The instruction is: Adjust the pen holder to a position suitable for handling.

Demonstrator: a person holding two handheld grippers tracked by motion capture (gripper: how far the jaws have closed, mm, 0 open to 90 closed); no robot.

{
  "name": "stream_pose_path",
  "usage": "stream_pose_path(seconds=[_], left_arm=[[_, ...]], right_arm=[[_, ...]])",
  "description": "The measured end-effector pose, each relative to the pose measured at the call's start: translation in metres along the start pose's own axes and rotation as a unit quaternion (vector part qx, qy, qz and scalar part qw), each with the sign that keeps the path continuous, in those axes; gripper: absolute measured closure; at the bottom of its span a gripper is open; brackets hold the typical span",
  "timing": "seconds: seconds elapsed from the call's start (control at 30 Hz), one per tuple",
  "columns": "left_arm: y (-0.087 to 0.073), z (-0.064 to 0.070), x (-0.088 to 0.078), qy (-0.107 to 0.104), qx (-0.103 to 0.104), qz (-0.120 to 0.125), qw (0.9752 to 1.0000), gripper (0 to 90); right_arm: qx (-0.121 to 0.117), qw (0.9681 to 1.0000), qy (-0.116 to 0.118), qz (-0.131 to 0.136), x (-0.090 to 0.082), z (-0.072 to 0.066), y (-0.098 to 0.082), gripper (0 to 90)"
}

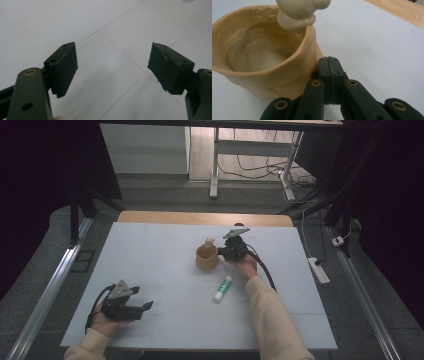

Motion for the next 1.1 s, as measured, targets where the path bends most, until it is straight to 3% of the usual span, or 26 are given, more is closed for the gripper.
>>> stream_pose_path(seconds=[0.23,0.47,0.57,0.67,0.7,0.73,0.77,0.93,1.1], left_arm=[[0.000,0.000,0.000,0.000,-0.001,0.000,1.0000,23.1],[0.000,-0.001,0.000,0.000,-0.001,0.001,1.0000,23.1],[0.000,0.000,0.000,0.001,0.000,0.001,1.0000,23.1],[0.000,0.000,-0.001,0.002,-0.001,0.001,1.0000,23.1],[0.000,0.000,-0.001,0.002,-0.001,0.001,1.0000,23.1],[0.000,0.000,-0.001,0.003,-0.002,0.001,1.0000,23.1],[0.000,-0.001,-0.001,0.004,-0.002,0.001,1.0000,23.1],[0.000,-0.001,-0.001,0.006,-0.003,0.001,1.0000,23.1],[0.000,-0.002,-0.001,0.009,-0.005,0.001,0.9999,23.1]], right_arm=[[-0.006,0.9999,-0.009,-0.011,-0.003,0.000,-0.002,89.8],[-0.002,0.9999,-0.010,-0.003,-0.023,0.001,-0.007,89.6],[0.004,0.9999,-0.012,0.003,-0.036,-0.002,-0.010,79.4],[-0.003,0.9998,-0.017,0.007,-0.048,-0.005,-0.013,71.0],[-0.008,0.9998,-0.018,0.010,-0.057,-0.009,-0.015,64.4],[-0.008,0.9998,-0.018,0.010,-0.057,-0.009,-0.015,64.4],[-0.006,0.9996,-0.019,0.022,-0.065,-0.011,-0.017,58.4],[-0.002,0.9994,-0.016,0.031,-0.079,-0.016,-0.022,47.0],[-0.019,0.9993,-0.009,0.031,-0.091,-0.026,-0.027,40.7]])
Point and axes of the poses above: each handheld gripper's, and its own axes: x roughly forward along the jaws, y roughly out of its top, z roughly to its right, the point moved 4 cm from there along x, roughly forward along the jaws, and after that the axes turned 7 degrees about y, right-handed, at the moved point
